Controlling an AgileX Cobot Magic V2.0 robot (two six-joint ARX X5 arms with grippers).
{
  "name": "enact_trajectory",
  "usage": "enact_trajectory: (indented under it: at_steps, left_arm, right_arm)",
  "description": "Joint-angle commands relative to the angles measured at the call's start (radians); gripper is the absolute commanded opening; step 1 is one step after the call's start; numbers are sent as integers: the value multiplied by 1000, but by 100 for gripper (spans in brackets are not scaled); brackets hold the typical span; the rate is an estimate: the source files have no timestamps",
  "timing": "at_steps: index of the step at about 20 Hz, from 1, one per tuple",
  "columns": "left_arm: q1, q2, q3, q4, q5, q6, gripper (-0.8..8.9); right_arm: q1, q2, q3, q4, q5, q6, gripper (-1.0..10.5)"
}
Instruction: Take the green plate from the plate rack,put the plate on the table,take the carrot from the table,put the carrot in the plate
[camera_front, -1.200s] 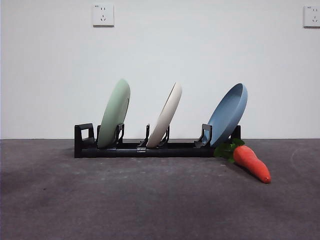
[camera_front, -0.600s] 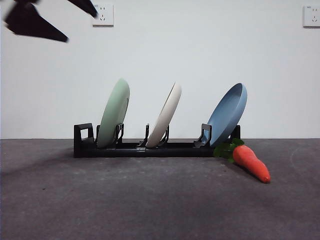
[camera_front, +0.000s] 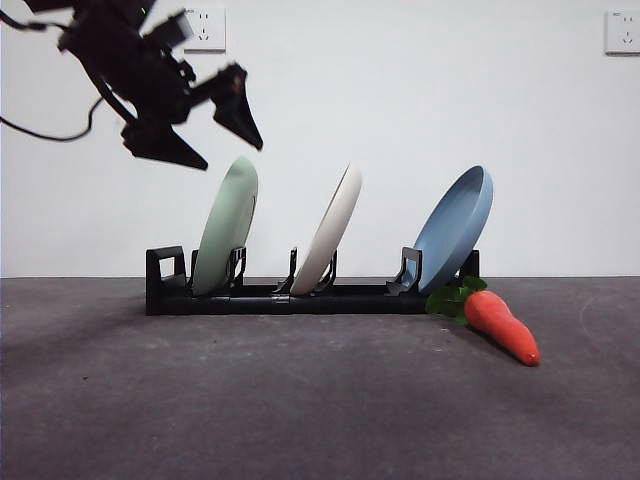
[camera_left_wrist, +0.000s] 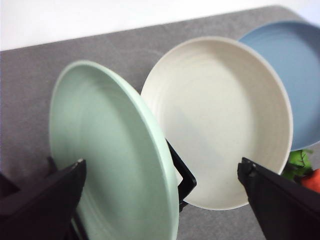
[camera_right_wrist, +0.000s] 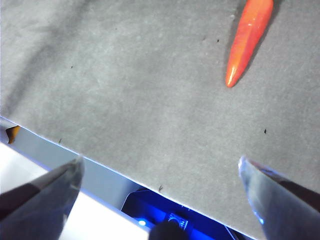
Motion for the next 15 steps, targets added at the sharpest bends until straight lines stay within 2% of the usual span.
enact_trajectory:
  at_steps: [1, 3, 4, 7, 9, 11, 13, 15]
  left_arm:
    - [-19, 49, -1, 35, -9, 29, 561]
    - [-34, 81, -1, 42, -31, 28, 558]
    - [-40, 88, -1, 42, -33, 29, 487]
    - [-54, 92, -1, 46, -31, 29, 187]
    - [-56, 92, -1, 41, -25, 28, 87]
    - [-56, 92, -1, 30, -25, 27, 65]
    - [-55, 92, -1, 19, -24, 24, -12]
    - [-55, 92, -1, 13, -22, 24, -8]
  right_arm:
    - [-1, 9, 3, 3, 2, 7, 599]
    - [-1, 18, 3, 3, 2, 8, 599]
    - [-1, 21, 3, 3, 2, 10, 599]
    - [-1, 21, 3, 3, 2, 10, 599]
    - [-1, 21, 3, 3, 2, 10, 599]
    - [-1, 21, 3, 3, 2, 10, 598]
    - [-1, 21, 3, 3, 2, 10, 598]
    - [-1, 21, 3, 3, 2, 10, 598]
